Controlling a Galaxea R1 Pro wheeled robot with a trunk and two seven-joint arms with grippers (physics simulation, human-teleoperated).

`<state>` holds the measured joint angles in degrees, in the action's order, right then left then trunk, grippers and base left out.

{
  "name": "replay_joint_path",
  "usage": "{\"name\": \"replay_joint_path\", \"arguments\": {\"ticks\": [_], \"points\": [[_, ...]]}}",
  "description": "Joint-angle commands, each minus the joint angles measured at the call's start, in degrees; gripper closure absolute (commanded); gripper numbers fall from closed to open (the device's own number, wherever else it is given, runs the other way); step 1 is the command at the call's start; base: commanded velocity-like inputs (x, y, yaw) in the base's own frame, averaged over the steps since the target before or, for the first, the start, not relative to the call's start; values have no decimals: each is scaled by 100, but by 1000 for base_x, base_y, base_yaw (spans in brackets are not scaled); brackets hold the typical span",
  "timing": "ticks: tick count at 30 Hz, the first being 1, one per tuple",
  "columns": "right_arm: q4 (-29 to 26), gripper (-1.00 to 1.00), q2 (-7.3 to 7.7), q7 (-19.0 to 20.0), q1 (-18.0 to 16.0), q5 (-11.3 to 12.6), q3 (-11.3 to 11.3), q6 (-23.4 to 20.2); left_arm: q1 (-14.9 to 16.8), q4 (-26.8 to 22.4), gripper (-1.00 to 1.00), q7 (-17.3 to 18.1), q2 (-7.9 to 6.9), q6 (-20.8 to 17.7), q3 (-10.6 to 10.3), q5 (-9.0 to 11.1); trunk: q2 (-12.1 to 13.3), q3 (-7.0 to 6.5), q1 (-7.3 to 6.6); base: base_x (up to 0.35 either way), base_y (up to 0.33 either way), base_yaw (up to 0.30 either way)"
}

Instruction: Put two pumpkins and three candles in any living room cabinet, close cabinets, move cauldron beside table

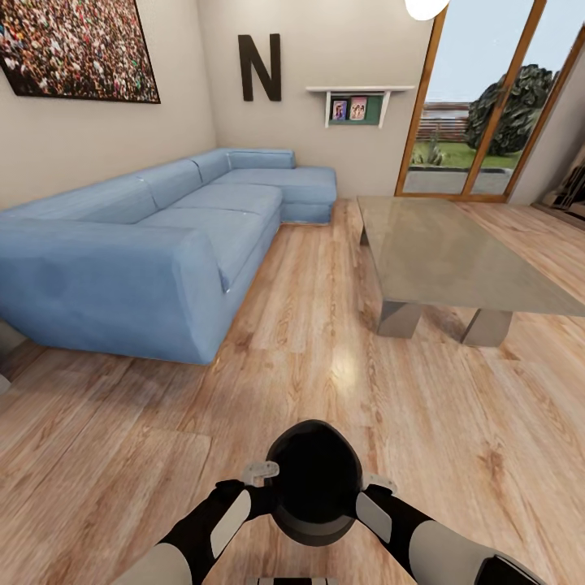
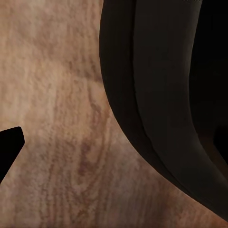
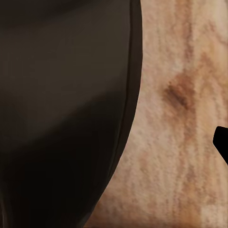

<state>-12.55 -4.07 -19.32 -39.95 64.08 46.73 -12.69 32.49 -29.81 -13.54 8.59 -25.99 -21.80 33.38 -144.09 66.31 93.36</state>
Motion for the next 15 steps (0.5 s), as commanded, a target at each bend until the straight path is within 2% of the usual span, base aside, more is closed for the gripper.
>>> {"name": "replay_joint_path", "arguments": {"ticks": [1,12,15], "points": [[-11,-100,3,-37,-4,25,38,-24,2,-7,-100,-61,-6,-18,-35,30,-2,5,-1,0,0,0],[-11,-100,3,-37,-4,25,38,-24,1,-12,-100,-61,-4,278,-35,37,-2,5,-1,0,0,0],[-11,-100,3,-37,-4,24,38,-24,-4,-26,-100,-61,-2,286,-35,37,-6,71,7,0,0,0]]}}
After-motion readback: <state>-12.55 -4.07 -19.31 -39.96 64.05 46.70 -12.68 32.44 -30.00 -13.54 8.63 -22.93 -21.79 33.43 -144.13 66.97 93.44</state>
